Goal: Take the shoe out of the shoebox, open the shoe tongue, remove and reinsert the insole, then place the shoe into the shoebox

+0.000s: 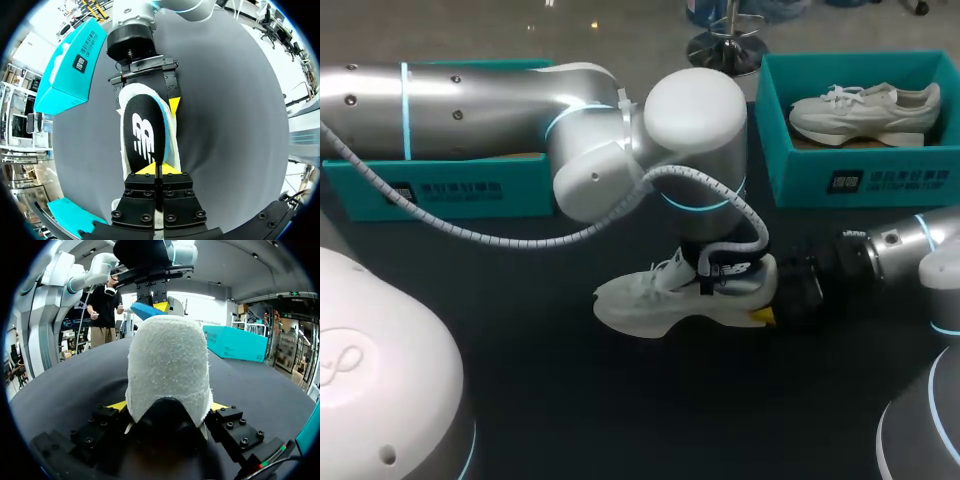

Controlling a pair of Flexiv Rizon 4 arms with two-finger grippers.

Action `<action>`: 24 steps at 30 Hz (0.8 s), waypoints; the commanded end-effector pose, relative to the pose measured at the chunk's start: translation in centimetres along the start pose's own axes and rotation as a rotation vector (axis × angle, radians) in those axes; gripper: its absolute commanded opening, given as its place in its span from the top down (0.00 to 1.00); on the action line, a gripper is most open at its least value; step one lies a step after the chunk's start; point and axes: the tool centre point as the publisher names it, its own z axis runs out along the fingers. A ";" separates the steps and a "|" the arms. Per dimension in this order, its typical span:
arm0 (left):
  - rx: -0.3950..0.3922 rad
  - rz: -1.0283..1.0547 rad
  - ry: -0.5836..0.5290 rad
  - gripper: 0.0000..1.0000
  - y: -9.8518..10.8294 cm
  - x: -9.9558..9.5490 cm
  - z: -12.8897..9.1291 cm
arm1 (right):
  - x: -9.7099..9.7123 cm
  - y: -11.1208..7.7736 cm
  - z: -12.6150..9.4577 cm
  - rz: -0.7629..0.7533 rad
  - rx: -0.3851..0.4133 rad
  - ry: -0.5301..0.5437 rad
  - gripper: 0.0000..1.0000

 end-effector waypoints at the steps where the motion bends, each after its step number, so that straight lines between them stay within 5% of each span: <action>1: 0.002 0.007 -0.003 1.00 -0.4 0.4 -1.0 | 0.1 -0.2 0.1 0.000 0.003 -0.001 1.00; 24: -0.016 0.025 -0.020 1.00 -3.7 1.2 -1.2 | 0.1 -0.2 0.1 0.000 0.003 -0.001 1.00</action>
